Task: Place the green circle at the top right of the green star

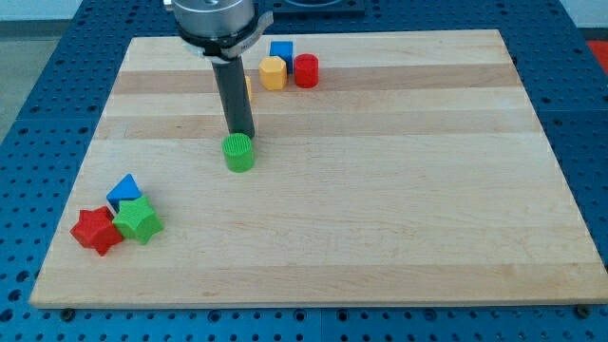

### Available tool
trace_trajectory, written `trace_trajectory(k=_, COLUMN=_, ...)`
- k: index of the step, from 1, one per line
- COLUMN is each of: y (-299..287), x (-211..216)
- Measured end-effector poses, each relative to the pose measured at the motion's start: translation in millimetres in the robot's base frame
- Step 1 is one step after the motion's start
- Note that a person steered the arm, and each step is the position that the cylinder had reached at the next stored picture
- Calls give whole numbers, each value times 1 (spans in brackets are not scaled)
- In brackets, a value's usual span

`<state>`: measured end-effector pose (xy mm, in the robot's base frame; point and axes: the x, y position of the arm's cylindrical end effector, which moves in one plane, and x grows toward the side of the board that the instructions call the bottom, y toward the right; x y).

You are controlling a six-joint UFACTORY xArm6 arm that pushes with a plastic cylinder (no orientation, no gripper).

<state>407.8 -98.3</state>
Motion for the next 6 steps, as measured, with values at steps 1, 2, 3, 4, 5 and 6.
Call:
trace_trajectory(k=1, y=41, x=-8)
trace_trajectory(k=2, y=7, x=27)
trace_trajectory(k=3, y=-44, x=36)
trace_trajectory(k=4, y=-54, x=37)
trace_trajectory(k=5, y=-31, x=10)
trace_trajectory(k=6, y=43, x=-49)
